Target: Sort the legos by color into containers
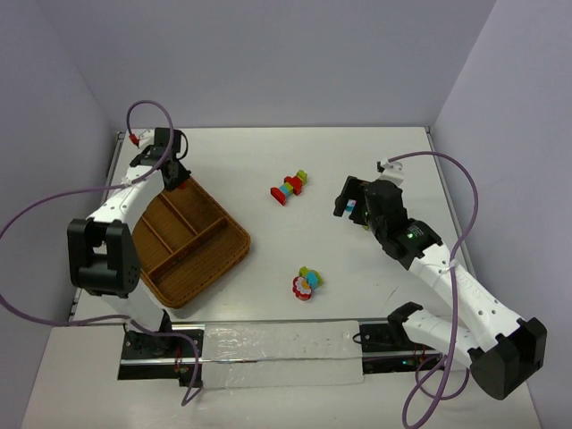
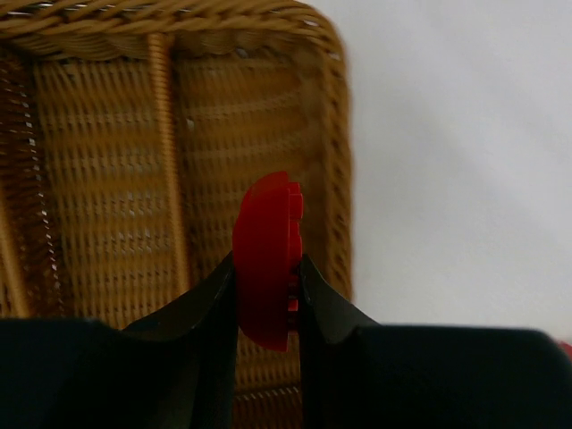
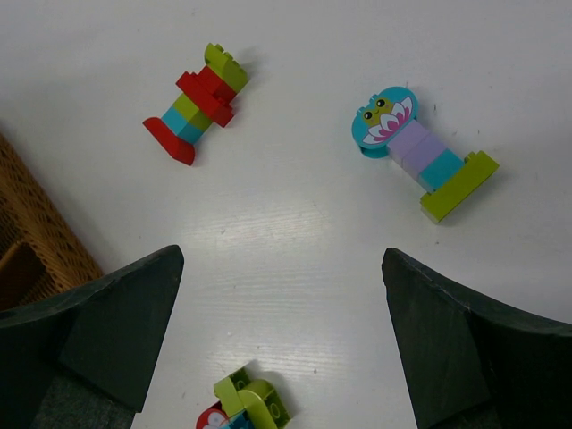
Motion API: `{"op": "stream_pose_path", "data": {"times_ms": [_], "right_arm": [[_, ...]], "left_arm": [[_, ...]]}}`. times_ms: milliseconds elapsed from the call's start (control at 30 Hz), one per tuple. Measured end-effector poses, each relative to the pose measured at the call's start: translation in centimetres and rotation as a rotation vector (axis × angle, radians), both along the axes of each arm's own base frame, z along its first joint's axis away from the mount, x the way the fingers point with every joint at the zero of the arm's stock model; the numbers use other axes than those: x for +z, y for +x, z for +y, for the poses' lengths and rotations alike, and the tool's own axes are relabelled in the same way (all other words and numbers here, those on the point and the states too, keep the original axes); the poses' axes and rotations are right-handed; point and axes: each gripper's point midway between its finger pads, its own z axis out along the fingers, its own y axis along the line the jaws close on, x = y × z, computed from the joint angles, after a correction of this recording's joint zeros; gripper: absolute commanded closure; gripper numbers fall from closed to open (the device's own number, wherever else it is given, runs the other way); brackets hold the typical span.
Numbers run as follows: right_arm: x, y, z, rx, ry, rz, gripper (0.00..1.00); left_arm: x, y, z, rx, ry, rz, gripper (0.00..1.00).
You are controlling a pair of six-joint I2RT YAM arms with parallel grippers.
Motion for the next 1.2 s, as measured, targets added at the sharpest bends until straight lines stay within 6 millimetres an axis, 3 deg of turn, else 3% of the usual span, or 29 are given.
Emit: {"op": "stream_pose_path", "data": {"times_ms": [100, 200, 267, 333, 367, 400, 467, 533, 700, 800, 1000, 1100, 1200], "right_arm": [[0.1, 0.1, -0.4, -0.018, -0.01, -0.006, 0.0], [0.1, 0.2, -0.6, -0.03, -0.02, -0.01, 0.0], [0.1, 0.2, -0.7, -0.031, -0.021, -0.009, 0.0], [0.0, 0.2, -0.6, -0.031, -0.021, -0.007, 0.0], [-0.1, 0.2, -0.6, -0.03, -0.022, -0.006, 0.0], [-0.1, 0.2, -0.6, -0.029, -0.023, -0.004, 0.0], [-0.3, 0.3, -0.5, -0.027, -0.025, 0.002, 0.0], [-0.6, 0.3, -0.5, -0.024, -0.029, 0.01, 0.0], [-1.1, 0.4, -0.3, -0.021, -0.036, 0.027, 0.0], [-1.1, 0.4, -0.2, -0.014, -0.032, 0.027, 0.0], [-1.0, 0.0, 0.5, 0.041, -0.015, 0.02, 0.0], [-1.1, -0.3, 0.7, 0.056, -0.009, 0.02, 0.0], [-0.5, -0.5, 0.6, 0.058, -0.002, 0.003, 0.0]], "left_arm": [[-2.6, 0.2, 2.2, 0.041, -0.007, 0.067, 1.0], [-3.8, 0.4, 3.4, 0.069, -0.009, 0.097, 0.98], [-4.1, 0.6, 3.4, 0.069, -0.009, 0.103, 0.89], [-4.4, 0.7, 3.2, 0.061, -0.01, 0.108, 0.54], [-4.5, 0.7, 3.1, 0.056, -0.01, 0.109, 0.49], [-4.5, 0.7, 3.0, 0.05, -0.011, 0.11, 0.25], [-4.5, 0.8, 2.8, 0.041, -0.014, 0.107, 0.13], [-4.4, 1.0, 2.7, 0.029, -0.015, 0.102, 0.09], [-3.5, 1.0, 1.5, -0.017, 0.001, 0.084, 0.11], [-1.2, 0.4, -1.8, -0.109, 0.021, 0.035, 0.12], [4.5, -4.4, -14.1, -0.442, -0.019, -0.119, 0.13], [4.9, -7.3, -19.1, -0.586, -0.048, -0.137, 0.13], [2.3, -10.9, -22.7, -0.708, -0.05, -0.081, 0.14]]}}
